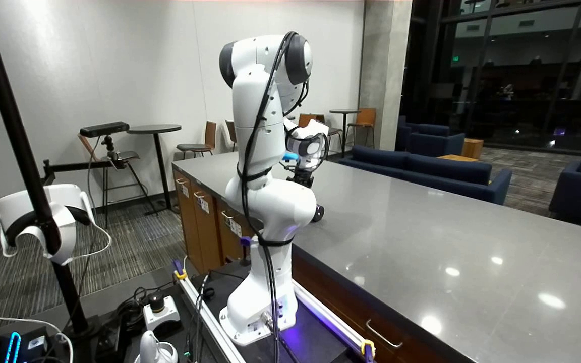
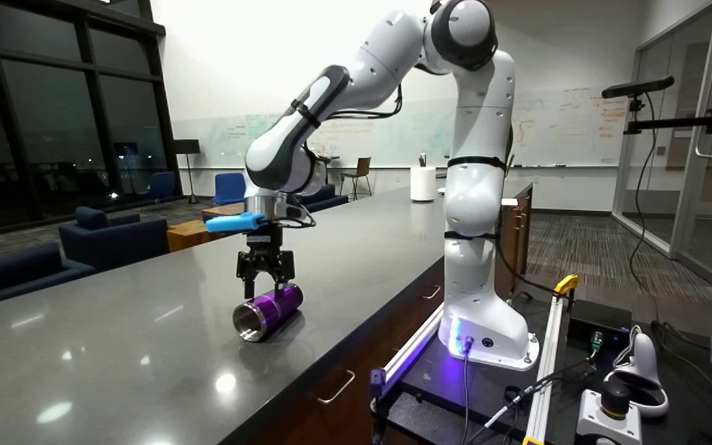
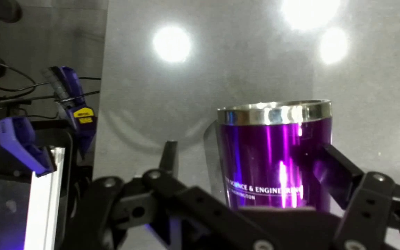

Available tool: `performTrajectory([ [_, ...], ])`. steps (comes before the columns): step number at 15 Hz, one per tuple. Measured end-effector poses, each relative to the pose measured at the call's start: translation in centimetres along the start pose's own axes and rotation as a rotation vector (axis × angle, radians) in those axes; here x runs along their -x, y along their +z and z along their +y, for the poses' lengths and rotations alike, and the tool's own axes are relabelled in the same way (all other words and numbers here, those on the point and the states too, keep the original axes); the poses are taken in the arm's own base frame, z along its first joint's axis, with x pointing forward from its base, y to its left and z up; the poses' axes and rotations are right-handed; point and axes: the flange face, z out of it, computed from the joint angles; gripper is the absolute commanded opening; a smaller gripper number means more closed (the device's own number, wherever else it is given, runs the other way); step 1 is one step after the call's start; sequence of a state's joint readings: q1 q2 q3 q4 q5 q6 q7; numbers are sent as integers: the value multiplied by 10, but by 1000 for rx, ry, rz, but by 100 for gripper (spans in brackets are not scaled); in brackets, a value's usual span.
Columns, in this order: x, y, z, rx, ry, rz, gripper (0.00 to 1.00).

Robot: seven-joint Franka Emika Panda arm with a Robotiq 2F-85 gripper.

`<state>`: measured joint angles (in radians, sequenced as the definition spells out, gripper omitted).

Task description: Drop the purple flask and then lift it up to make it sit upright

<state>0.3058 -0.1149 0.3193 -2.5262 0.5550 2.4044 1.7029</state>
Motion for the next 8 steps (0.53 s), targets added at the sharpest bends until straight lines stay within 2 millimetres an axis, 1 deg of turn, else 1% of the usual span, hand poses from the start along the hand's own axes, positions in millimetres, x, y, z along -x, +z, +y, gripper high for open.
performTrajectory([
  [3, -12, 5, 7, -101, -29, 3, 100],
  [8, -23, 11, 18, -172, -72, 16, 100],
])
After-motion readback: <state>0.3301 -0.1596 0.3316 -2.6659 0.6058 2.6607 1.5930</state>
